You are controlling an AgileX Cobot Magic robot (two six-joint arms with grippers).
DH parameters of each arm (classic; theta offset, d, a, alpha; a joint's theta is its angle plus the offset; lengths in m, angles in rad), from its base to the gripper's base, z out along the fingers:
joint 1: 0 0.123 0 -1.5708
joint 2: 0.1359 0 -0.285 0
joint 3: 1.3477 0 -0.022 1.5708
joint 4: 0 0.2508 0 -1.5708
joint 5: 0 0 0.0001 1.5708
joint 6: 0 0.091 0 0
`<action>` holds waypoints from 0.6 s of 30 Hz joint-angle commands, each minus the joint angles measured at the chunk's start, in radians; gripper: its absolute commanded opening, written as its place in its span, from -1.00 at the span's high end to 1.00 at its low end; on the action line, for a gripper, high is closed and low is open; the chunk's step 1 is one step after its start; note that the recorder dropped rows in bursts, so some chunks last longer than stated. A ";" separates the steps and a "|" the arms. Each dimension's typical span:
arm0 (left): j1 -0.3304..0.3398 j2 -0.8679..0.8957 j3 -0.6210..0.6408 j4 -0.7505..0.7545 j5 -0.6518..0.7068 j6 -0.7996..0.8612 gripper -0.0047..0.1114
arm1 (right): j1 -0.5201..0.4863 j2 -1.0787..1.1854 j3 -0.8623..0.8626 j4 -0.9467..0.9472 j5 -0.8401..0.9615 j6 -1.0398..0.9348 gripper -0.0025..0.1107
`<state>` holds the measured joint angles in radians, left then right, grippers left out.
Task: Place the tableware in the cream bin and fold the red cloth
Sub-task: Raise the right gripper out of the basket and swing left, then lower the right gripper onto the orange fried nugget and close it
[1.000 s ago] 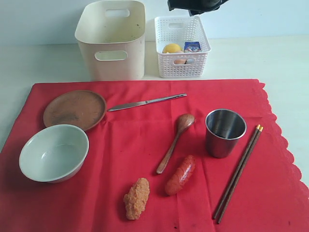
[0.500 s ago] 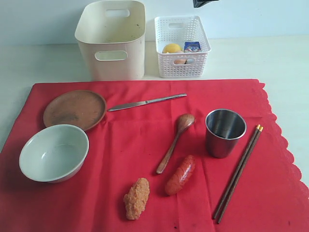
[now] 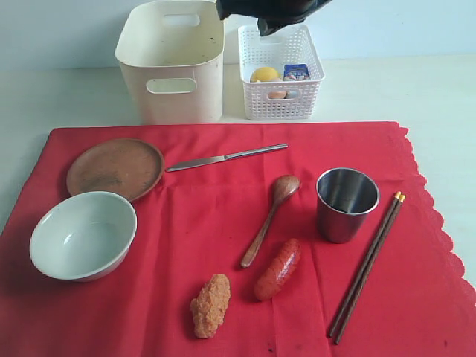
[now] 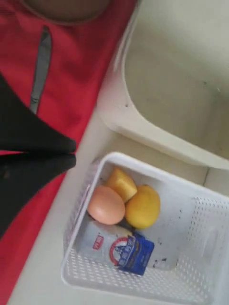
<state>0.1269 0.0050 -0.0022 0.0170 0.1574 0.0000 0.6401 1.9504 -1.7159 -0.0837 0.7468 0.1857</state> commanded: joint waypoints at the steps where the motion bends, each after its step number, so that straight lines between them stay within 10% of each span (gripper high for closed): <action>1: 0.002 -0.005 0.002 -0.006 -0.003 -0.007 0.90 | 0.058 -0.068 0.126 -0.058 -0.028 -0.009 0.96; 18: 0.002 -0.005 0.002 -0.006 -0.003 -0.007 0.90 | 0.286 -0.325 0.616 -0.048 -0.217 0.000 0.96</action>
<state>0.1269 0.0050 -0.0022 0.0170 0.1574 0.0000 0.8997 1.6644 -1.1575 -0.1296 0.5648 0.1856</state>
